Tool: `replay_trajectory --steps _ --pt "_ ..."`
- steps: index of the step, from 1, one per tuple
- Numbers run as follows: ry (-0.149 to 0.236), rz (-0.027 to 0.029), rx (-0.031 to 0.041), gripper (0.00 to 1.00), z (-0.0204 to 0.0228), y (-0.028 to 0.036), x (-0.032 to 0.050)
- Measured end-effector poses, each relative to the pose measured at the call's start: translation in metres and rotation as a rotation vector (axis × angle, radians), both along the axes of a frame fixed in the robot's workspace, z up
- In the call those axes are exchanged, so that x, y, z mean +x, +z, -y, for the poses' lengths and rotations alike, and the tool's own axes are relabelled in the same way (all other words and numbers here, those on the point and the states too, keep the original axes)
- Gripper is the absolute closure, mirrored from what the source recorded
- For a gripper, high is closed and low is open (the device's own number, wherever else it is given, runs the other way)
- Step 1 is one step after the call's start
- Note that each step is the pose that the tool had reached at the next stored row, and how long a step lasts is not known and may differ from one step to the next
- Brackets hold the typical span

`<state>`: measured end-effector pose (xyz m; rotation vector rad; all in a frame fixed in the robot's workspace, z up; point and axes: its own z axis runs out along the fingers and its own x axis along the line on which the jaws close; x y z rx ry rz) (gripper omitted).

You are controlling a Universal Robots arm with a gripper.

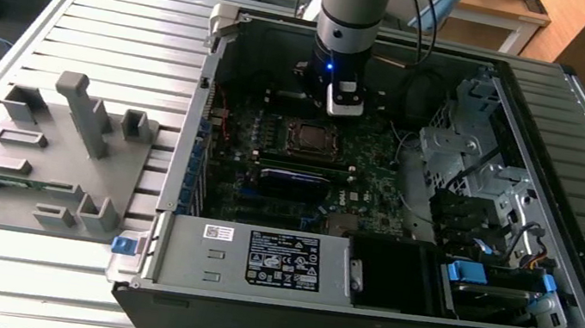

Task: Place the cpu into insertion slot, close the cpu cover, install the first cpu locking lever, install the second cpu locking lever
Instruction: 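Install the first cpu locking lever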

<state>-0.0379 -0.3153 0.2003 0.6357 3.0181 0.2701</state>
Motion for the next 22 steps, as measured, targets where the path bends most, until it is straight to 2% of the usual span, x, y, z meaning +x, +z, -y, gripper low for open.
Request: replay_trajectory --steps 13,22 --pt "-0.016 0.0006 -0.0005 0.89 -0.0019 0.0016 0.0000" --pt "-0.019 0.0053 -0.0003 0.89 -0.0037 -0.0002 -0.0015"
